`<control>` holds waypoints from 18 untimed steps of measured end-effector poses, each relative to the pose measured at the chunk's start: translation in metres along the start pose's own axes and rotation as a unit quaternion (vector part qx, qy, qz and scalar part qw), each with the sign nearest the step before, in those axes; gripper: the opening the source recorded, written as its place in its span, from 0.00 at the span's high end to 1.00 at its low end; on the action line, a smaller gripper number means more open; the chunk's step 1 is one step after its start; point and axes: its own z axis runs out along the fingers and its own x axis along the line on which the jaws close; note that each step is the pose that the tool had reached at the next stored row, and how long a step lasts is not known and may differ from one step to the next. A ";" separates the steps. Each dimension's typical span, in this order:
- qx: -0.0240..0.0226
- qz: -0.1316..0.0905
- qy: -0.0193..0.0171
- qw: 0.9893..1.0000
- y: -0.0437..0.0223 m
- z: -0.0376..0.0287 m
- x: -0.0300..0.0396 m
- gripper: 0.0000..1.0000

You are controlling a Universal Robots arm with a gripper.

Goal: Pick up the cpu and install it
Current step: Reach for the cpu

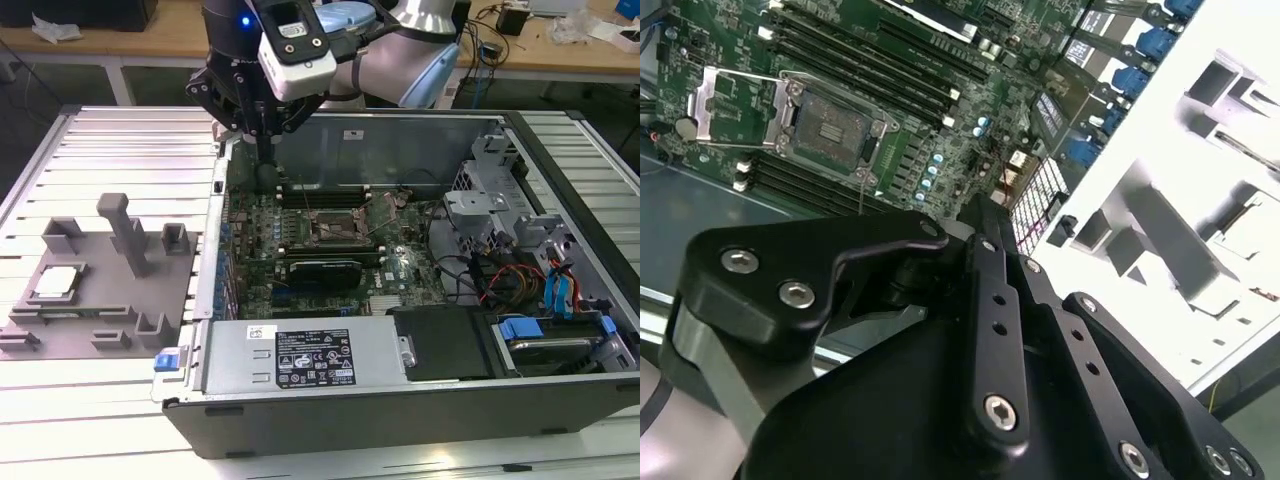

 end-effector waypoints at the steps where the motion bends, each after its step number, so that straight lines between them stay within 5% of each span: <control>1: 0.000 0.000 0.000 1.000 -0.0003 -0.0001 0.0033 0.89; 18: 0.000 0.000 0.000 1.000 -0.0018 -0.0007 0.0244 0.89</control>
